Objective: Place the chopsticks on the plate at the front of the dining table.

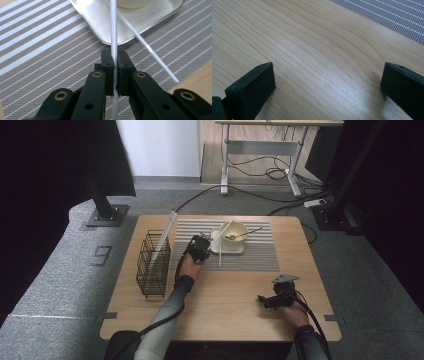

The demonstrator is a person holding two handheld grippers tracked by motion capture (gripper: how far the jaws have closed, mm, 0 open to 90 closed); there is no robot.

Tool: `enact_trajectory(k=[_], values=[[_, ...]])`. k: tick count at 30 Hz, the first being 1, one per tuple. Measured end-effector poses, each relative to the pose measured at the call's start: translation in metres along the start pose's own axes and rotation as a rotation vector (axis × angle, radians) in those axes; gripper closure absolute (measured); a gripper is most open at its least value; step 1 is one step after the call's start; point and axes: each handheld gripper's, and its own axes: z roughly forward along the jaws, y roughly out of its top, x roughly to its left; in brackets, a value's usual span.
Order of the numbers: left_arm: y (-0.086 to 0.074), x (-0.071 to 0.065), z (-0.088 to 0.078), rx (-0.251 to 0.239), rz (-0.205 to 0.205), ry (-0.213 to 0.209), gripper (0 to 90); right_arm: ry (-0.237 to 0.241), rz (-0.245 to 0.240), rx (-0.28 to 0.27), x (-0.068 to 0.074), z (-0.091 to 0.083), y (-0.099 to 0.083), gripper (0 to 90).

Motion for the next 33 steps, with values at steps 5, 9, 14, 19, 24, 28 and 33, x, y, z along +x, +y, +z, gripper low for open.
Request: enact_trajectory(k=[5, 9, 14, 19, 24, 28, 33], values=[[-0.001, 0.01, 0.001, 0.008, -0.031, 0.022, 85.2, 0.0, 0.0, 0.0, 0.0, 0.0, 0.0, 0.0], [-0.002, 0.016, 0.003, 0.021, -0.045, 0.036, 85.2, 0.0, -0.001, 0.002, 0.0, 0.0, 0.0, 0.0], [-0.003, 0.02, 0.008, 0.046, -0.049, 0.042, 85.2, 0.0, -0.001, 0.002, 0.0, 0.0, 0.0, 0.0], [-0.002, 0.017, 0.017, 0.075, -0.04, 0.04, 85.1, 0.0, -0.001, 0.002, 0.0, 0.0, 0.0, 0.0], [-0.001, 0.012, 0.026, 0.089, -0.034, 0.034, 85.0, 0.0, -0.001, 0.002, 0.0, 0.0, 0.0, 0.0], [-0.001, 0.008, 0.032, 0.097, -0.03, 0.028, 85.0, 0.0, -0.001, 0.002, 0.0, 0.0, 0.0, 0.0], [-0.002, 0.004, 0.036, 0.098, -0.029, 0.017, 84.6, 0.0, -0.001, 0.002, 0.0, 0.0, 0.0, 0.0]])
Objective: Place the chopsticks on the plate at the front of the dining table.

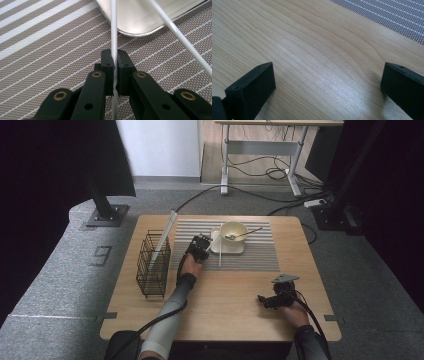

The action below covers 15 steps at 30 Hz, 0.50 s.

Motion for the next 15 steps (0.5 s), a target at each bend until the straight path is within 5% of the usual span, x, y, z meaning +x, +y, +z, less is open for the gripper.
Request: enact_trajectory(k=[15], values=[[0.001, -0.013, 0.0, -0.022, 0.03, -0.064, 75.3, 0.0, 0.001, -0.001, 0.0, 0.0, 0.0, 0.0]])
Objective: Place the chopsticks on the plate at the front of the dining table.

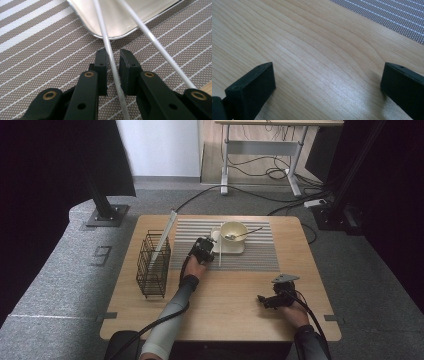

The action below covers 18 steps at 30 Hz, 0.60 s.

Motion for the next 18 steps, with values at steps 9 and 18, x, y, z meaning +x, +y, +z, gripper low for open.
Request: enact_trajectory(k=[9, 18], values=[[0.0015, -0.0051, 0.0008, -0.01, 0.013, -0.026, 71.0, 0.0, 0.0, 0.0, 0.0, 0.0, 0.0, 0.0], [0.0036, -0.0053, -0.0053, -0.045, 0.008, -0.035, 64.7, 0.0, 0.0, 0.0, 0.0, 0.0, 0.0, 0.0]])
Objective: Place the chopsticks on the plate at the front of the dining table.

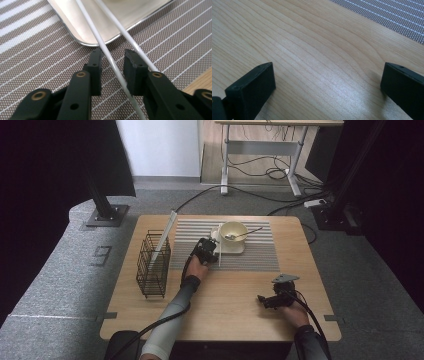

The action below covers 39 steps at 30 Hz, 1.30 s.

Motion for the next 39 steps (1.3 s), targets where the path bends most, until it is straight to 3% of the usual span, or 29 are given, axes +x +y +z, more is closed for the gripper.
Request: enact_trajectory(k=[4, 8, 14, 16, 21, 26, 30, 39], values=[[0.004, 0.001, -0.009, -0.047, -0.006, 0.009, 56.3, 0.0, 0.0, 0.0, 0.0, 0.0, 0.0, 0.0], [0.007, -0.001, -0.013, -0.086, -0.011, -0.011, 45.5, 0.0, 0.0, 0.0, 0.0, 0.0, 0.0, 0.0], [0.003, -0.009, -0.003, -0.064, -0.01, -0.007, 29.9, 0.0, 0.0, 0.0, 0.0, 0.0, 0.0, 0.0], [0.0, -0.009, 0.001, -0.055, -0.018, -0.021, 28.9, 0.0, 0.0, 0.0, 0.0, 0.0, 0.0, 0.0], [-0.005, -0.011, 0.006, -0.036, -0.026, -0.036, 34.8, 0.0, -0.002, -0.001, 0.0, 0.0, 0.0, 0.0], [-0.005, -0.015, 0.008, -0.027, -0.017, -0.049, 49.7, 0.0, -0.002, -0.001, 0.0, 0.0, 0.0, 0.0], [-0.004, -0.016, 0.009, -0.033, -0.02, -0.053, 56.4, 0.0, -0.002, -0.001, 0.0, 0.0, 0.0, 0.0], [-0.004, -0.015, 0.012, -0.042, -0.014, -0.063, 59.2, 0.0, -0.002, -0.001, 0.0, 0.0, 0.0, 0.0]])
